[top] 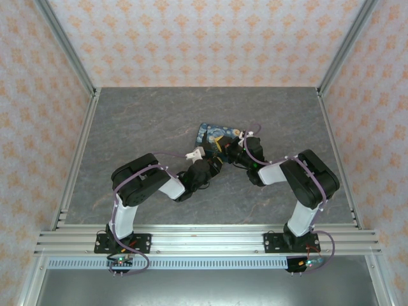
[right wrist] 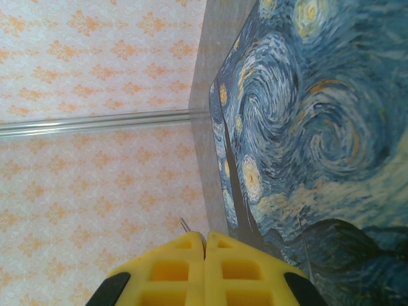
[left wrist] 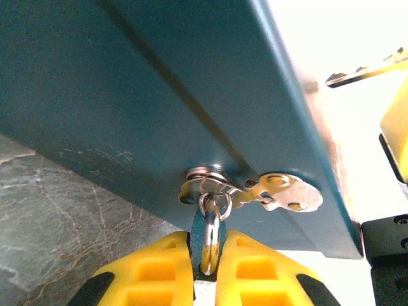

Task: Unlock the padlock with the key

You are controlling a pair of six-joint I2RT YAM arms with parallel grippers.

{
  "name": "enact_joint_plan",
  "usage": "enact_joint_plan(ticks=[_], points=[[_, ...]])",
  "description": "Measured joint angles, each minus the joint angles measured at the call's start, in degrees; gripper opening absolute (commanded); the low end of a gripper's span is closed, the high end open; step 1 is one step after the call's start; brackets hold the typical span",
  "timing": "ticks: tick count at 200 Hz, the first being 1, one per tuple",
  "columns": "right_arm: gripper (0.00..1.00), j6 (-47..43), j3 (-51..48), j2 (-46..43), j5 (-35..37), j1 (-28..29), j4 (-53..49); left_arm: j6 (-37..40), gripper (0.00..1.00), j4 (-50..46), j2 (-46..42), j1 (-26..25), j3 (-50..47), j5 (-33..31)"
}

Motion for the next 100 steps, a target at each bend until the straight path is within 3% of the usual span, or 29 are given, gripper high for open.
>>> enact_joint_plan(ticks=[38,100], points=[[0.0,-1.27,-0.7,-4.79,-0.61,0.0,-8.0,-0.22,0.0,-2.49,-1.95,1.22,-0.42,2.12],[0.0,-5.97,-7.34,-26.6,-1.01,0.02,-20.02,0.48,0.0,-12.22,-12.44,5.25,-2.19,12.57]])
